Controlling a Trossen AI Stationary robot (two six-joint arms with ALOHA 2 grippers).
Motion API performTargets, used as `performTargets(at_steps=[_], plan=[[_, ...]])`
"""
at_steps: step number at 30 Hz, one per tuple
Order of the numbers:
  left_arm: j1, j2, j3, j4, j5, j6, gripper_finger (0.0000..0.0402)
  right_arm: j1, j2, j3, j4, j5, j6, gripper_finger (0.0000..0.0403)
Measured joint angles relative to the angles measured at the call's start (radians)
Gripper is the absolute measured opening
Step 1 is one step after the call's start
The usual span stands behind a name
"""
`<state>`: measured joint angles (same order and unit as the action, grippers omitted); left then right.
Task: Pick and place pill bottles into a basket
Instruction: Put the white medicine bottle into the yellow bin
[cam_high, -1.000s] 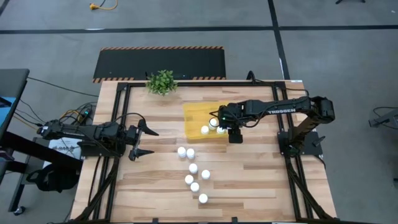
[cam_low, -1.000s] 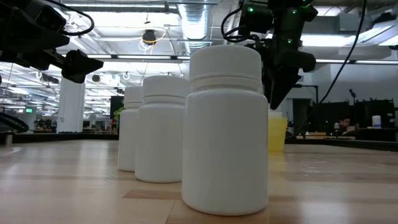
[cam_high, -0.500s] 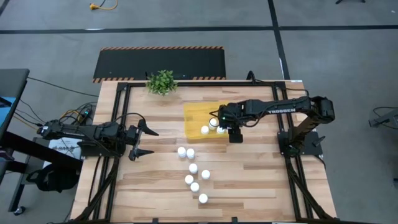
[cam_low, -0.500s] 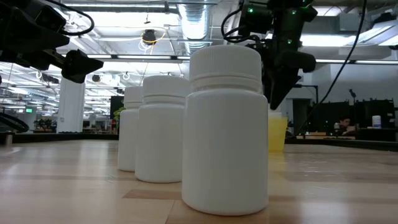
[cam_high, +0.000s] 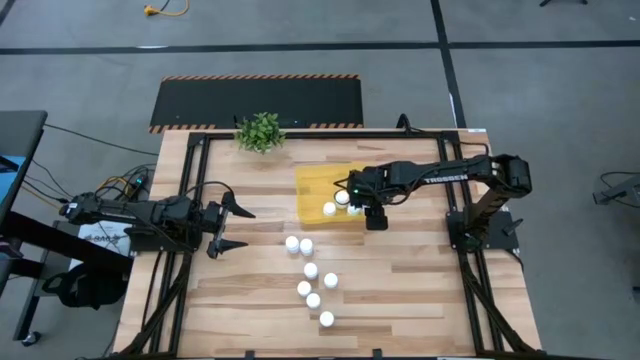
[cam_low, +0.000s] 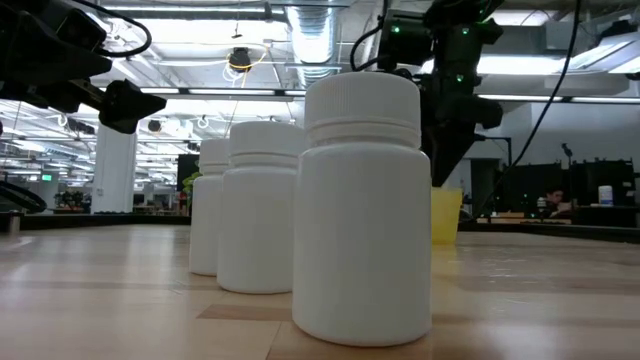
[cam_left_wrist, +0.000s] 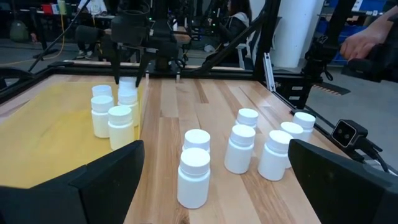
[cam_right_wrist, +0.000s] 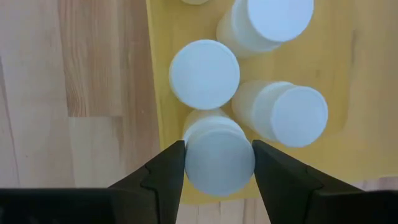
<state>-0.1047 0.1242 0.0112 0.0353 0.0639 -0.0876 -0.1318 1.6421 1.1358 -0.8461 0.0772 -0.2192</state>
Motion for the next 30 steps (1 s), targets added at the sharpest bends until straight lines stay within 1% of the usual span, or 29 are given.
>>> performTargets(at_steps=[12, 20, 25, 30], plan=[[0.000, 0.000, 0.000, 0.000, 0.000, -0.007, 0.0386, 0.000, 0.000, 0.000, -0.012, 0.000, 0.000, 0.0196], [0.000, 0.000, 0.000, 0.000, 0.000, -0.007, 0.0386, 0.000, -0.007, 0.000, -0.018, 0.000, 0.000, 0.0198], [0.000, 0.000, 0.000, 0.000, 0.000, 0.000, 0.0386, 0.002, -0.054, 0.010, -0.052, 0.002, 0.001, 0.0197], [0.000, 0.000, 0.000, 0.000, 0.000, -0.009, 0.0386, 0.045, -0.165, 0.018, -0.059, 0.004, 0.033, 0.0198]])
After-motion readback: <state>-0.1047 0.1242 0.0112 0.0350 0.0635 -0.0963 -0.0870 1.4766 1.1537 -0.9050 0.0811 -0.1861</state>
